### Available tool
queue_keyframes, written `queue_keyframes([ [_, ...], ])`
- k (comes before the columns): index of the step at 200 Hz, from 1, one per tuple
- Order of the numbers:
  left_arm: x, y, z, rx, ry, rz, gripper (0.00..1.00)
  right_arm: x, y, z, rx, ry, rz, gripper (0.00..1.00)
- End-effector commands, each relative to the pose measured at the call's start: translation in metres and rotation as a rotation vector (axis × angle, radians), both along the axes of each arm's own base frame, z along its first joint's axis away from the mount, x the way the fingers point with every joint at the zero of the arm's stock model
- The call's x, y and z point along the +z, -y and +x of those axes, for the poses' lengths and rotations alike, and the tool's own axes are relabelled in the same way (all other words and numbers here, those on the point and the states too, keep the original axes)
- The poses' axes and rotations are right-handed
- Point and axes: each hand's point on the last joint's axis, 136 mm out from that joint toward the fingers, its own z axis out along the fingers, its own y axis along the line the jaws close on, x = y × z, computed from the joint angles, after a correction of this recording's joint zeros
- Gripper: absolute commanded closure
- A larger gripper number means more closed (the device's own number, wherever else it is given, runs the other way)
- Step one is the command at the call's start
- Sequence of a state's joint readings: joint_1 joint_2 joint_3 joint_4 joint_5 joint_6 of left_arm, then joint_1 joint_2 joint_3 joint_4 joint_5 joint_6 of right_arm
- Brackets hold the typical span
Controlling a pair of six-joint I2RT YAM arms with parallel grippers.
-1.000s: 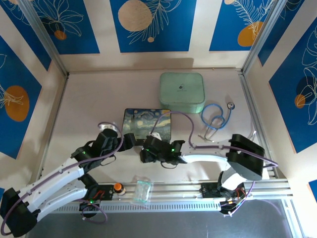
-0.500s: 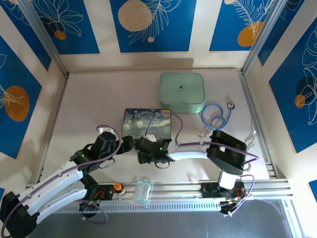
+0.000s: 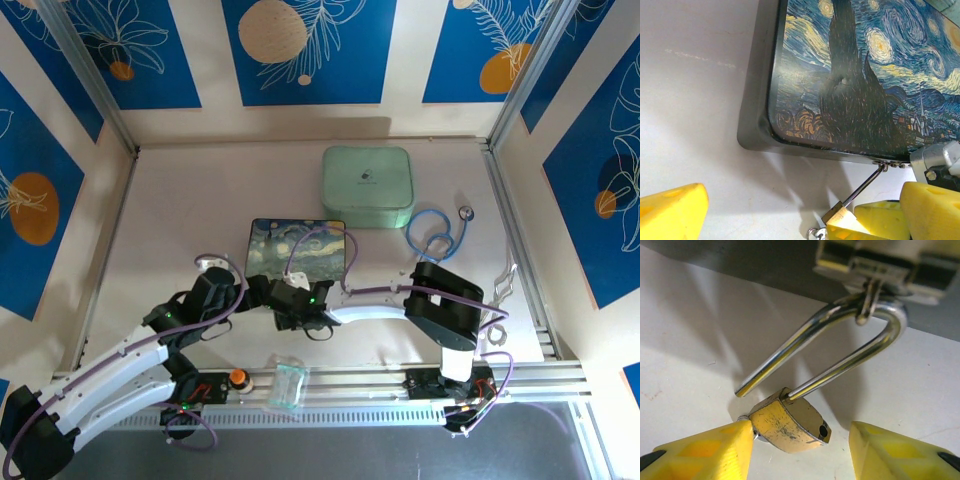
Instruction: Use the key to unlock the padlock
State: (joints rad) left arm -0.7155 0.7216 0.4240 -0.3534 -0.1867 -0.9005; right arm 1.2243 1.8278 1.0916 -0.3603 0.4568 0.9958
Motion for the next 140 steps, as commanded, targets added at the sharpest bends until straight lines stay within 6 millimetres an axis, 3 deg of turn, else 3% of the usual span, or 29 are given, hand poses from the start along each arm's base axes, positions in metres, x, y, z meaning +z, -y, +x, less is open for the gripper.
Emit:
queue_keyframes([
  [1,0.001,-0.001,0.002,0.011,0.009,-0.01,0.03,-0.015,0.016,-0.002,-0.005,-0.015,-0.055,0.47],
  [47,0.001,-0.002,0.003,0.012,0.014,-0.003,0.03,-0.018,0.001,0.003,0.048,-0.011,0.066,0.48],
  [72,0.003,-0.001,0.003,0.008,0.018,-0.008,0.03,-0.02,0.0,0.003,0.027,-0.047,0.168,0.55],
  [100,0.004,-0.002,0.003,0.009,0.019,0.002,0.03,-0.023,0.007,-0.005,0.02,-0.069,0.199,0.62],
  [140,0.008,-0.004,0.006,0.016,0.033,0.018,0.03,-0.039,0.025,-0.008,-0.026,-0.104,0.099,0.61],
])
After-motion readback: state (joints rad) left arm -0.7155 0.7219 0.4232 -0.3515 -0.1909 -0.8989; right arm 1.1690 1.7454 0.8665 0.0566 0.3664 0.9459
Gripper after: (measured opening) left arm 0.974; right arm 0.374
